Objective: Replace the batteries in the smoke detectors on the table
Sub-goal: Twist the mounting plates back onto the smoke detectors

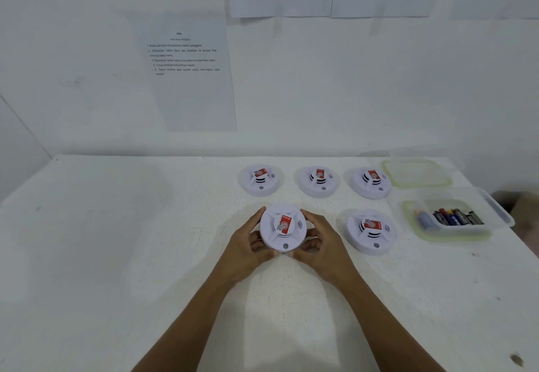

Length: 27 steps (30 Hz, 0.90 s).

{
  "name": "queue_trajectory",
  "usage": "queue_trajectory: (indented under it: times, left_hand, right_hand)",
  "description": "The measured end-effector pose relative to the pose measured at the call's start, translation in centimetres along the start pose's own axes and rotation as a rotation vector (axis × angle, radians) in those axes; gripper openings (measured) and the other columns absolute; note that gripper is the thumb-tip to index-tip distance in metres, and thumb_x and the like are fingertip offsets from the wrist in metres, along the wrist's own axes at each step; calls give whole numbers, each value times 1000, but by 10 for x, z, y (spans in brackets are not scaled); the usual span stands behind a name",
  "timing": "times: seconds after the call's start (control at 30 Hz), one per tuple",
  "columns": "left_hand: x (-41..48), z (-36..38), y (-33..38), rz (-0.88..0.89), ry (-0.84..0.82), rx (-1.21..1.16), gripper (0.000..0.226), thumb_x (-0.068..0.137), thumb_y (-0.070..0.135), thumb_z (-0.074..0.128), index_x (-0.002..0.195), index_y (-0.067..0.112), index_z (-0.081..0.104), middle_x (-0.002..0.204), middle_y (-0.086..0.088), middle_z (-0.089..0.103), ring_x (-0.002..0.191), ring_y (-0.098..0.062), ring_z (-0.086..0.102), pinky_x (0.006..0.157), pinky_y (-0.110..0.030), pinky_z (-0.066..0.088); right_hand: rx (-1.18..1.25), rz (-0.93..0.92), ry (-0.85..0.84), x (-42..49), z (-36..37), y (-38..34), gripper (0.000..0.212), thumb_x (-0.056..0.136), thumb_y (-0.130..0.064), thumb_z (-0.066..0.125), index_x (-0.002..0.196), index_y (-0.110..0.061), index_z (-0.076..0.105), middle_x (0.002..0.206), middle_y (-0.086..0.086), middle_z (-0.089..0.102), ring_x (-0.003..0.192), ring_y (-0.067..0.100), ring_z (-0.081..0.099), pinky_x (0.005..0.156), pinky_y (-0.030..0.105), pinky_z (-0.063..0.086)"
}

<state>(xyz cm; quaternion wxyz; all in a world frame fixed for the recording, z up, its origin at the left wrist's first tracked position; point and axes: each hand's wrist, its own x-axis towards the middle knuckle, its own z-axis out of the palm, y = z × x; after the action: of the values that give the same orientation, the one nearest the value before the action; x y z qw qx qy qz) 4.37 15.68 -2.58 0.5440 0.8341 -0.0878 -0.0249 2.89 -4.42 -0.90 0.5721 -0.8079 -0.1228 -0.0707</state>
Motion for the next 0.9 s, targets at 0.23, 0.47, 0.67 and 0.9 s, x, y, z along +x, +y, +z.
queue_trajectory:
  times: [0.23, 0.47, 0.67, 0.9]
  left_hand:
    - [-5, -6, 0, 11, -32, -2, 81, 77, 8, 79, 145, 28, 40, 132, 5, 59, 118, -12, 61, 99, -29, 51]
    - [-2, -4, -1, 11, 14, 21, 74, 79, 12, 80, 143, 9, 43, 141, -3, 54, 129, -14, 52, 111, -32, 41]
    - [4, 4, -5, -43, 61, 69, 71, 84, 29, 75, 145, 29, 40, 141, 10, 54, 131, -9, 49, 118, -46, 27]
    - [0, 1, -2, -77, 22, 23, 94, 76, 57, 72, 140, -6, 41, 141, -21, 49, 132, -32, 46, 114, -46, 35]
  right_hand:
    - [8, 2, 0, 0, 0, 2, 70, 68, -26, 83, 130, -27, 51, 125, -15, 57, 104, 7, 62, 85, 34, 58]
    - [11, 5, -13, -1, -1, -1, 71, 66, -34, 83, 129, -35, 49, 124, -17, 57, 105, 7, 62, 84, 31, 58]
    - [-2, 6, -10, -1, -1, -3, 71, 65, -40, 81, 129, -32, 50, 125, -19, 56, 106, 5, 61, 85, 29, 57]
    - [-18, 5, -4, -1, 0, 0, 71, 68, -26, 84, 131, -24, 51, 125, -17, 57, 106, 4, 61, 86, 29, 57]
